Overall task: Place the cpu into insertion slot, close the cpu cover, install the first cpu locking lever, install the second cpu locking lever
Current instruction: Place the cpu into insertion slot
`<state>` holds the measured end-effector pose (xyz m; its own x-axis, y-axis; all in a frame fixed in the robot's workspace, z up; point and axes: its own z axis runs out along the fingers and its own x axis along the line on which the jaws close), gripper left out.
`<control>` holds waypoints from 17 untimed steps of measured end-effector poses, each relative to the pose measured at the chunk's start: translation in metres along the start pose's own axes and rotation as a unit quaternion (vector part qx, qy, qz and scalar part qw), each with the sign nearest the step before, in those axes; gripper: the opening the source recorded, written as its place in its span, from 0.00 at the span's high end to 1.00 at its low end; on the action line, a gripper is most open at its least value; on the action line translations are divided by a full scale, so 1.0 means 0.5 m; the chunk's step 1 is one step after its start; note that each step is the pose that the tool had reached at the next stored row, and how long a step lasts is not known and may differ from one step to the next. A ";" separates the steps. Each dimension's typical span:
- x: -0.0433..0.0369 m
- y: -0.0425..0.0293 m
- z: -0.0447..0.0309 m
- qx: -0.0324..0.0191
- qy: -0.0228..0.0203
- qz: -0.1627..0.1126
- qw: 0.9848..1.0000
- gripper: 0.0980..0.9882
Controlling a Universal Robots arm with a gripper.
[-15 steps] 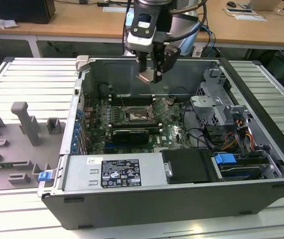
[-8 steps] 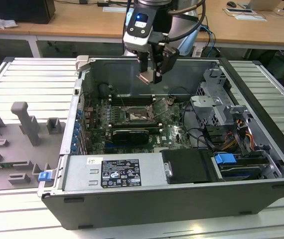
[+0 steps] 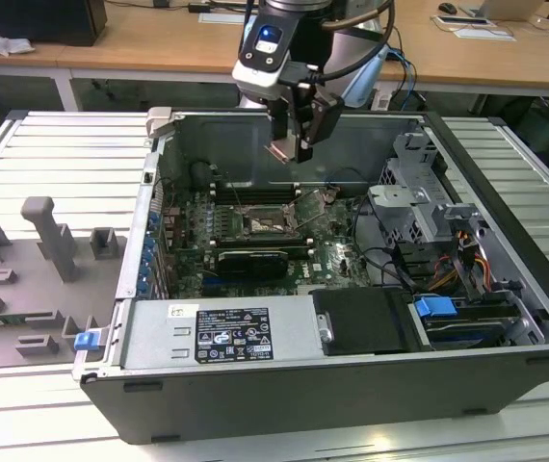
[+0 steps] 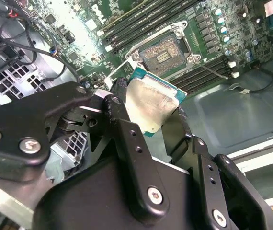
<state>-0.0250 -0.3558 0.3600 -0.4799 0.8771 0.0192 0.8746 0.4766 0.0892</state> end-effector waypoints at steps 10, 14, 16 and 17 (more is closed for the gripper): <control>0.000 0.000 0.001 -0.001 -0.005 0.052 0.999 0.51; 0.000 0.000 0.002 -0.001 -0.006 0.071 0.997 0.51; 0.000 0.000 0.003 -0.002 -0.007 0.081 0.997 0.51; 0.000 0.000 0.003 -0.002 -0.008 0.086 0.996 0.51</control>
<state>-0.0250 -0.3557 0.3584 -0.3227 0.9463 0.0193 0.9433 0.3198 0.0892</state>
